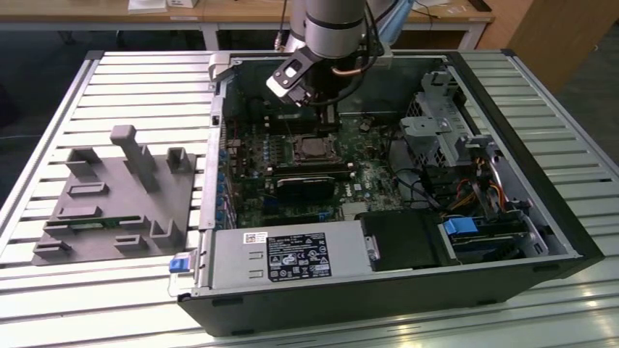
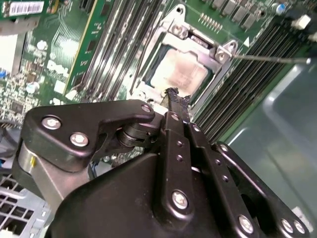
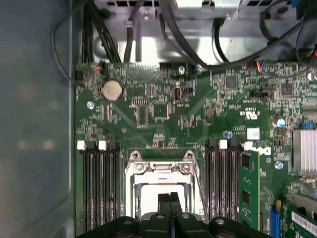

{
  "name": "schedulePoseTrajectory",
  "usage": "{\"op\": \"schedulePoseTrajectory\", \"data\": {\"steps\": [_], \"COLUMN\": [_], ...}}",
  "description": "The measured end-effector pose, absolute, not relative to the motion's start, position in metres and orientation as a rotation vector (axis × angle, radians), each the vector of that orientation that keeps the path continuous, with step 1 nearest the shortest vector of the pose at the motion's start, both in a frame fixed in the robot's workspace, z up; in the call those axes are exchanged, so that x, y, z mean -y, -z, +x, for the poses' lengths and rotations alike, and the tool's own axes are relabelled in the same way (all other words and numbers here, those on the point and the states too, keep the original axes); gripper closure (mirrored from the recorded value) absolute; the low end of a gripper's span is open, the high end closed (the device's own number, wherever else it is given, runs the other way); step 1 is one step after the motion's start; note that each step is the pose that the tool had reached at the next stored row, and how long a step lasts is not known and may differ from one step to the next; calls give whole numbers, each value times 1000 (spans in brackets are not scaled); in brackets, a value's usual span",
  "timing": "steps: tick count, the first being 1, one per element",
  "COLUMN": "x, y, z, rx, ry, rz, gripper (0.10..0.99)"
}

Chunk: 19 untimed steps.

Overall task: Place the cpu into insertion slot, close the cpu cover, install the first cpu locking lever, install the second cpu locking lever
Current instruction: 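Close the cpu cover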

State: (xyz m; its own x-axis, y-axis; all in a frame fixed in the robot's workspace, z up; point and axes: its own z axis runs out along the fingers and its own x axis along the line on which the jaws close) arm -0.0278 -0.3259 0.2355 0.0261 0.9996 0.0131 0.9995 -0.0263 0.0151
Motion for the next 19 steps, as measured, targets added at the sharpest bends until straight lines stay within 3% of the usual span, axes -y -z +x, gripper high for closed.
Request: {"op": "schedulePoseTrajectory", "data": {"steps": [19], "x": [327], "y": [-229], "z": [-37], "rx": [-2307], "ry": [-33], "rz": [2130], "gripper": [984]}}
